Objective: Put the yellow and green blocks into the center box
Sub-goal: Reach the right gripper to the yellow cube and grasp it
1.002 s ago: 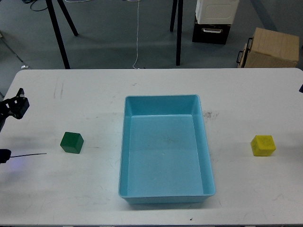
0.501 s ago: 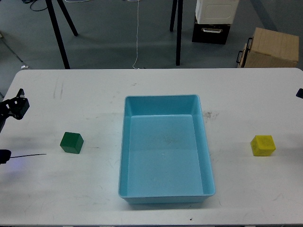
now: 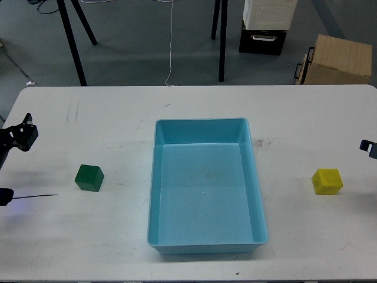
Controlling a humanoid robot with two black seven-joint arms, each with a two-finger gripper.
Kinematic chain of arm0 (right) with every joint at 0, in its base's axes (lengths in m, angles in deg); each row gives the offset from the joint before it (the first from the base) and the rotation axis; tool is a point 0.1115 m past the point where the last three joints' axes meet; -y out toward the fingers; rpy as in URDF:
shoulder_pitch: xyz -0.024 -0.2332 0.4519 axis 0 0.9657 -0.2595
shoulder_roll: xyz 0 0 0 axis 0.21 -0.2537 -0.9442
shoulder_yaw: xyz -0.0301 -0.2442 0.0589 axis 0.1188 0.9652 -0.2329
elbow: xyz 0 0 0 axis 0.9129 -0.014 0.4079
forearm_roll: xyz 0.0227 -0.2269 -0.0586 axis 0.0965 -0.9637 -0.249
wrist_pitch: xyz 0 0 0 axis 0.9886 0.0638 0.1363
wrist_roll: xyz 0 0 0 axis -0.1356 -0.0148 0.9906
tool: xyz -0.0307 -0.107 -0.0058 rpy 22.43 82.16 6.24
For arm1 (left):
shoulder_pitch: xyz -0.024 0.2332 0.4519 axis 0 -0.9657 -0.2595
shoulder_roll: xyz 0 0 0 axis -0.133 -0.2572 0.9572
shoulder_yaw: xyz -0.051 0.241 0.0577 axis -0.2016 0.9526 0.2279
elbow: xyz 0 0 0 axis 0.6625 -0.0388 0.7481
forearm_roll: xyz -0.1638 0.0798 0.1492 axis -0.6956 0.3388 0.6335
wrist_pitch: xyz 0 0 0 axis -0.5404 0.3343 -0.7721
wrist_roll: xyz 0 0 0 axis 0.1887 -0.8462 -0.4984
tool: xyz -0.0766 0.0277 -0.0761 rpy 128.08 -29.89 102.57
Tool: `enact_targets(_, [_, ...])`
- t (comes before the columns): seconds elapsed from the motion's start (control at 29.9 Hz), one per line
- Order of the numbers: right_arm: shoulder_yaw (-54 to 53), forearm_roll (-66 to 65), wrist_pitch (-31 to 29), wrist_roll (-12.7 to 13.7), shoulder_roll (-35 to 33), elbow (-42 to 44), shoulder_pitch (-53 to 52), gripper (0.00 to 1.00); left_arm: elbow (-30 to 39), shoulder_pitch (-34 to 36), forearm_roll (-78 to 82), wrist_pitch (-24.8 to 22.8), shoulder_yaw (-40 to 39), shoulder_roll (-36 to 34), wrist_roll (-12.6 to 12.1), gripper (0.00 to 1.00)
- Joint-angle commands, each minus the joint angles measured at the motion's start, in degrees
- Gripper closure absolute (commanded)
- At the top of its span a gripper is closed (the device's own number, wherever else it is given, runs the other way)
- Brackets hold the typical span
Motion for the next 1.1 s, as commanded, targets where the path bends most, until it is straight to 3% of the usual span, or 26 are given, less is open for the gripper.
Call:
enact_targets(0.0, [3.62, -1.09, -0.11, 0.07, 3.06, 1.52, -2.48, 0.01, 0.02, -0.32, 0.01, -0.03, -0.07, -0.12, 0.04, 0.0])
enact_targets(0.23, [13.46, -0.92, -0.02, 0.15, 8.51, 8.11, -12.05, 0.01, -0.07, -0.15, 0.1, 0.24, -0.08, -0.21, 0.04, 0.0])
enact_targets(0.5, [23.84, -0.48, 0.06, 0.07, 9.57, 8.47, -18.48, 0.01, -0.42, 0.2, 0.01, 0.24, -0.34, -0.21, 0.04, 0.0])
enact_targets(1.07, [25.6, -0.3, 0.06, 0.42, 13.88, 12.07, -18.48, 0.01, -0.69, 0.2, 0.01, 0.15, -0.25, -0.21, -0.05, 0.0])
